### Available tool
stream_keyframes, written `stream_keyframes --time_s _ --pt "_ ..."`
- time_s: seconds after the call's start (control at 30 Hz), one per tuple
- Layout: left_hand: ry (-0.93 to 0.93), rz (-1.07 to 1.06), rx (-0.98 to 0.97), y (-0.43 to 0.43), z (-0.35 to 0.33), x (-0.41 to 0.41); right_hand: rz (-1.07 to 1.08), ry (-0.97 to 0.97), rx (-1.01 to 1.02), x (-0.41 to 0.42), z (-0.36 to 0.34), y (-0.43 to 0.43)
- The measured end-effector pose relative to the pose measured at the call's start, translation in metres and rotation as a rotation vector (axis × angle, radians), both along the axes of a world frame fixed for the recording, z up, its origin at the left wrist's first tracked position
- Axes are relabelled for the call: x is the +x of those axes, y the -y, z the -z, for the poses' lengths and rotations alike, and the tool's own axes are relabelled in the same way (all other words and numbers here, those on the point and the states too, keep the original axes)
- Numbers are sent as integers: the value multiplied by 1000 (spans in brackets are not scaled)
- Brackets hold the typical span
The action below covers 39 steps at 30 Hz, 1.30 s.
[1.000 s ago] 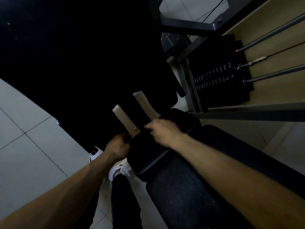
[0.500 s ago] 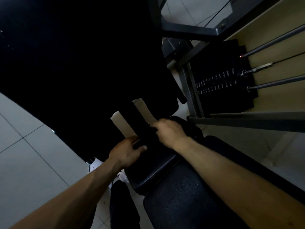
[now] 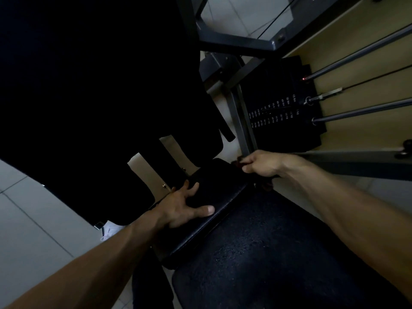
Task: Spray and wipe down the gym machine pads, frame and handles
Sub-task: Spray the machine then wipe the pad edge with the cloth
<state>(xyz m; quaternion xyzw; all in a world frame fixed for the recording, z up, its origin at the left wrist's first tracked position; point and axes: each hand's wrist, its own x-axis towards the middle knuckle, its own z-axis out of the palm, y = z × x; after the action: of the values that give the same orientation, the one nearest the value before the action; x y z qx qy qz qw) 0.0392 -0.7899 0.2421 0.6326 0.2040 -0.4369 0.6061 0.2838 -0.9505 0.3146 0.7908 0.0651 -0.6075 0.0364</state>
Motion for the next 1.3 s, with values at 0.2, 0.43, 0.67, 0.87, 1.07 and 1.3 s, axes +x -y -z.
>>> stream_keyframes --time_s 0.2,0.43,0.67,0.87,1.07,1.3 --pt "13 33 19 0 2 0 6 99 -9 -6 2 -7" --pt "12 16 -2 2 12 -3 -39 158 5 -14 11 -9" --pt "35 -25 11 3 5 -6 -797 364 -66 -50 -70 4" --pt "182 -6 144 -5 -2 -40 -1121 578 18 -85 -76 4" --pt "254 0 212 -12 2 -82 -1062 433 229 -167 -82 -35" --pt "221 -212 123 -17 -13 -121 -983 268 349 -268 -71 -67"
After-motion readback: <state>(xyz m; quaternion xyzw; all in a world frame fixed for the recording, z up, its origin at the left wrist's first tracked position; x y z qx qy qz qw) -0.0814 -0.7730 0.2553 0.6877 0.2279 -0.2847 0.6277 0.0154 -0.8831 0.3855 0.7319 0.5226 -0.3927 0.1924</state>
